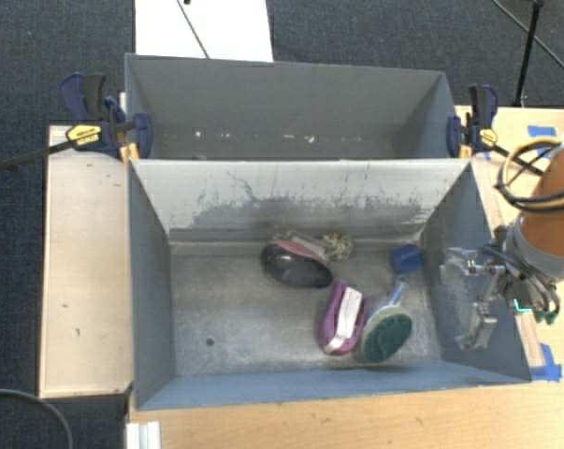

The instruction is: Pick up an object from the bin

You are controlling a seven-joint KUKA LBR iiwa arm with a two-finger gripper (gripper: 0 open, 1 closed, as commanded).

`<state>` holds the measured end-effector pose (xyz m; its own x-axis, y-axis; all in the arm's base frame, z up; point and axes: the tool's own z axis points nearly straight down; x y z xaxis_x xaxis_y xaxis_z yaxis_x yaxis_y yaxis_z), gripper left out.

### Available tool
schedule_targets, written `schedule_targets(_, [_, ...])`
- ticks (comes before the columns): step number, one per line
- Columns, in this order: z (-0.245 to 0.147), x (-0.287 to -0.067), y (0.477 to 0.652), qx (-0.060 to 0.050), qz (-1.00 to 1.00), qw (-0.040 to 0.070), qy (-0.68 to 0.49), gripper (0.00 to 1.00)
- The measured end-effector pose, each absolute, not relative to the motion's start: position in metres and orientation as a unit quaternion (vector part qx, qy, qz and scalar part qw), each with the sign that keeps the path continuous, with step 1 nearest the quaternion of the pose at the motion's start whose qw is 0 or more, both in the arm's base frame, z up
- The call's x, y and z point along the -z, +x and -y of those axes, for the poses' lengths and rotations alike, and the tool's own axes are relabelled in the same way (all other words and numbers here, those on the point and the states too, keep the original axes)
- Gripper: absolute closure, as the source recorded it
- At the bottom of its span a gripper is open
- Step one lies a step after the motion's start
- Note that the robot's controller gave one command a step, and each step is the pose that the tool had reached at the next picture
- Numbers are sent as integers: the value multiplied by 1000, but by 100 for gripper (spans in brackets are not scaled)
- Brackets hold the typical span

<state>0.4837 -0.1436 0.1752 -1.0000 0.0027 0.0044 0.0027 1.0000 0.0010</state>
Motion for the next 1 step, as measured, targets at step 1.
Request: schedule_targets(1, [73,-88,528,1,991,0,134,0])
